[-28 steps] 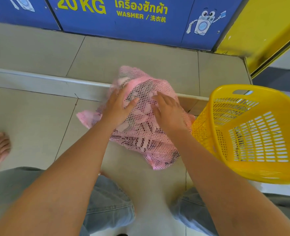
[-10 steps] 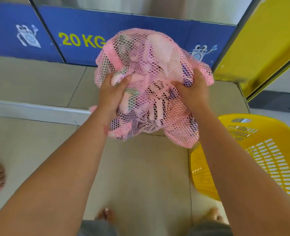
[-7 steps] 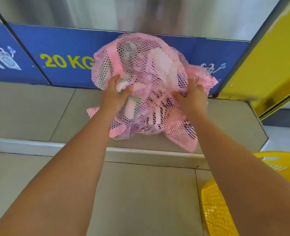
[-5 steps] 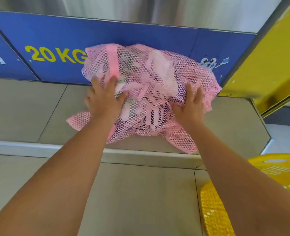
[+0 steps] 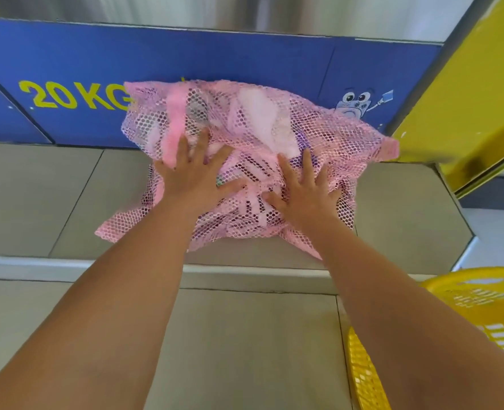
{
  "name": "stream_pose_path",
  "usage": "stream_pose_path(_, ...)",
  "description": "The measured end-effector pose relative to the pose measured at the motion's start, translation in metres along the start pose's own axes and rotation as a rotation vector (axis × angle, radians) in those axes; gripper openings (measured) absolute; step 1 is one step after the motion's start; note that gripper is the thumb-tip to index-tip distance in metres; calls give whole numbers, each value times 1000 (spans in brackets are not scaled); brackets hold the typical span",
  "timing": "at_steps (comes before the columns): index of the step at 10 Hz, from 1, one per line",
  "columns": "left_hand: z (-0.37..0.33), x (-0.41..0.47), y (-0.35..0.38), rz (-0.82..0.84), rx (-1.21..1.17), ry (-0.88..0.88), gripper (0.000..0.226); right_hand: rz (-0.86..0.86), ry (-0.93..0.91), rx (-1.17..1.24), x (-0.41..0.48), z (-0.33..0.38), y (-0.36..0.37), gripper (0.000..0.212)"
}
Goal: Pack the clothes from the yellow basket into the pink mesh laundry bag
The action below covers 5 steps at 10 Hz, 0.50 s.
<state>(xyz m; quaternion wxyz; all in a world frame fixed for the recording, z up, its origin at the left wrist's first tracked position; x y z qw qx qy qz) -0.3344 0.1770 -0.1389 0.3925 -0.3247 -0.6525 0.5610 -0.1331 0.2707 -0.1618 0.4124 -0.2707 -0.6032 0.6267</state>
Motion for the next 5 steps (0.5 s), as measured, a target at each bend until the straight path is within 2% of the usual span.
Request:
stream_pose_path(1,-7,3,-5,50,58,7,91,147,-31,-25,13,-8,2,83)
stream_pose_path(2,-19,-7,-35,78,53,13,77,270,16,38,3,-10,-25,78)
stream_pose_path(3,-32,-28,-83,65,36,64,60,305,20,15,-21,-4,-76,71)
stream_pose_path(4,-42,-41,-150,54,54,93,57,305,-22,-19,-38,5,-147,69)
stream_pose_path(5,-54,-46,-232,15,22,52,63,221,-81,-23,-41,22,-236,68)
Point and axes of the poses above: each hand's wrist, its own x-axis towards the middle knuckle, its own y-axis out of the palm, z = x × y, the point moved 8 cm from there along x, towards the middle knuckle, and after that the axes turned 12 degrees about -z, right-handed, at the moved point
